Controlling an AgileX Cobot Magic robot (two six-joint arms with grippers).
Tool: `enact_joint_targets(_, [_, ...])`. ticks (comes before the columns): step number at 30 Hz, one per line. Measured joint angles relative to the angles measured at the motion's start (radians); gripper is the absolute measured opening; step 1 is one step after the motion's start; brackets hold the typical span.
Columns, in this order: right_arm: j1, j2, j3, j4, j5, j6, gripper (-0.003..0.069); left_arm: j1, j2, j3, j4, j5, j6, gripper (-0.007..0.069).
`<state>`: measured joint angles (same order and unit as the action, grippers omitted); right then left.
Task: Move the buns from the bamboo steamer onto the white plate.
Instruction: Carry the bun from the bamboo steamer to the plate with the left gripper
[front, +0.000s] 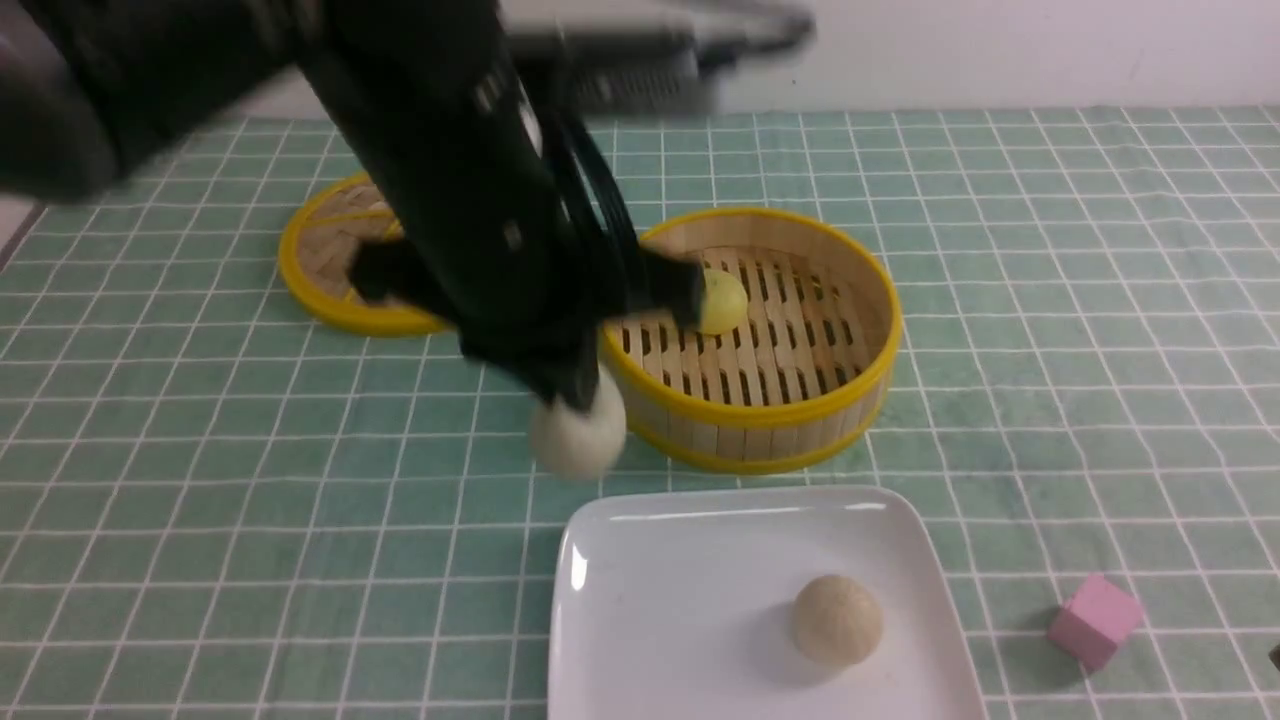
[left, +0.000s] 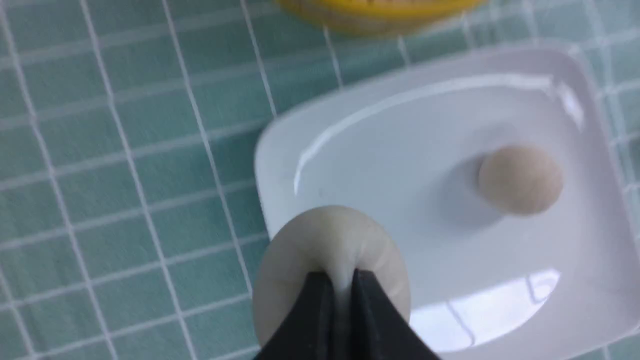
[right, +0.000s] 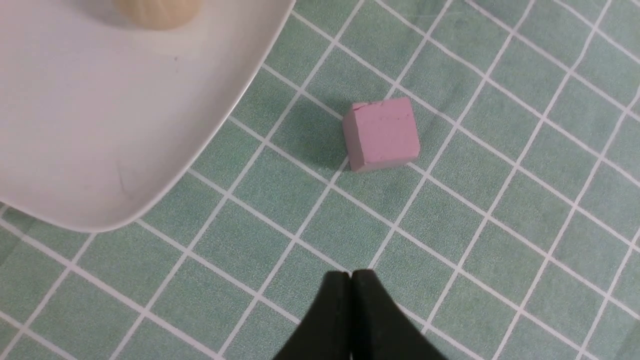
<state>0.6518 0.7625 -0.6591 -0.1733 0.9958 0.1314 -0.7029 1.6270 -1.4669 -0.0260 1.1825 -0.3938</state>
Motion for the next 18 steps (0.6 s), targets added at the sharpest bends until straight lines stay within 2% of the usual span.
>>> enact_joint_targets(5, [0.0, 0.0, 0.0, 0.0, 0.0, 0.001, 0.0017, -0.118, 0.07, 0.195, -0.006, -0.212, -0.068, 0.0031])
enact_joint_targets(12, [0.0, 0.0, 0.0, 0.0, 0.0, 0.001, 0.0024, -0.138, 0.181, 0.227, 0.001, -0.313, -0.155, 0.0072])
enact_joint_targets(14, [0.0, 0.0, 0.0, 0.0, 0.0, 0.001, 0.0027, -0.138, 0.201, 0.226, 0.004, -0.314, -0.174, 0.0112])
enact_joint_targets(15, [0.0, 0.0, 0.0, 0.0, 0.0, 0.001, 0.0031, -0.138, 0.207, 0.206, 0.016, -0.294, -0.194, 0.0168])
enact_joint_targets(16, [0.0, 0.0, 0.0, 0.0, 0.0, 0.001, 0.0031, -0.138, 0.207, 0.203, 0.016, -0.292, -0.194, 0.0168])
enact_joint_targets(18, [0.0, 0.0, 0.0, 0.0, 0.0, 0.001, 0.0035, -0.138, 0.207, 0.156, 0.056, -0.265, -0.225, 0.0249])
